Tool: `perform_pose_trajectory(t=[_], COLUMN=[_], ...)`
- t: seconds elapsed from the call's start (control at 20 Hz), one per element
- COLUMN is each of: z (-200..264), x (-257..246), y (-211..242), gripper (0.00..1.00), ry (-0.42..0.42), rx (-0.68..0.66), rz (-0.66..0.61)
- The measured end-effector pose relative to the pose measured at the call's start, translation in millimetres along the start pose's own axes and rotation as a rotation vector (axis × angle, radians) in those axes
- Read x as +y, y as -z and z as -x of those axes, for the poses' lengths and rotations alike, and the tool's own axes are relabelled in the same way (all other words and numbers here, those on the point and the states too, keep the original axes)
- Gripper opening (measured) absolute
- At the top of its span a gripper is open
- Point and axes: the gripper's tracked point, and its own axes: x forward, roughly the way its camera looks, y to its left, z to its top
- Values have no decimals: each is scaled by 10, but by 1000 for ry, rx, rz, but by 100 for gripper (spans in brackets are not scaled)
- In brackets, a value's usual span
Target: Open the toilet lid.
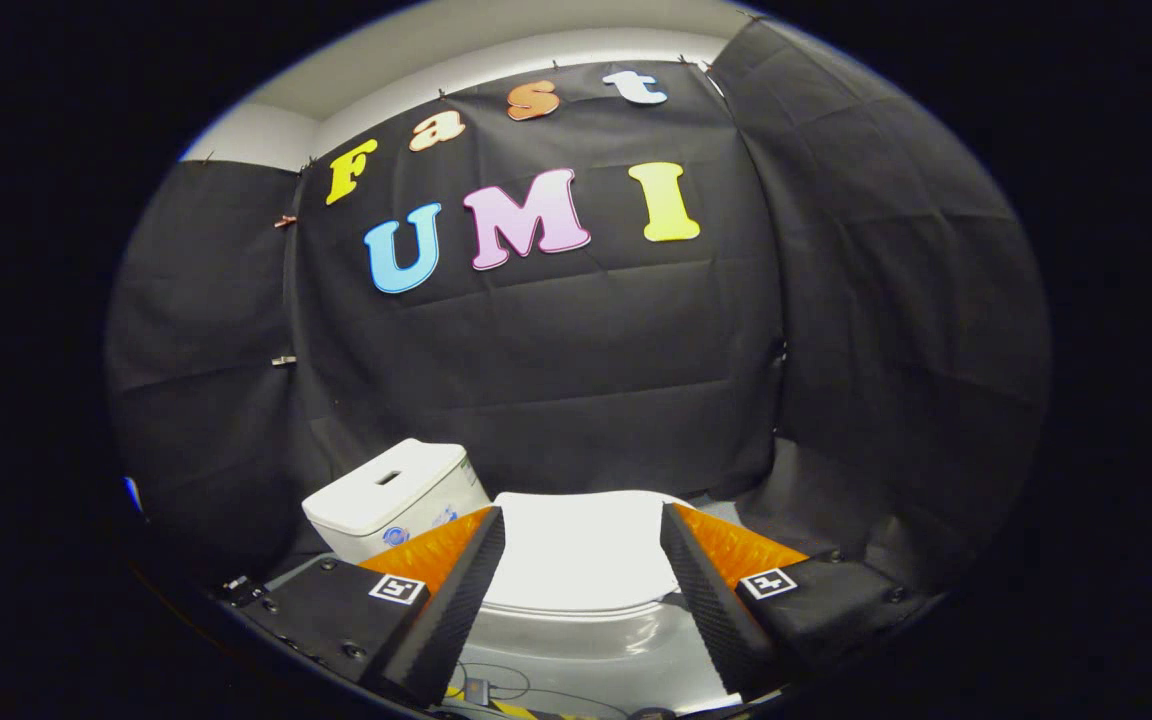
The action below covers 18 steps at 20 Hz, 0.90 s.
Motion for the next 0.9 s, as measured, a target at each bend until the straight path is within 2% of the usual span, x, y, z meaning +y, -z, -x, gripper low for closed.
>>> perform_pose_trajectory(t=[0.2,0.5,0.75,0.9], z=[-309,-744,-1063,-1217], x=[-201,-680,-1104,-1312], y=[320,702,1064,1333], gripper=[99,99,98,99], ry=[-35,-32,-6,15], rx=[105,199,255,287], rz=[-144,-365,-522,-561])
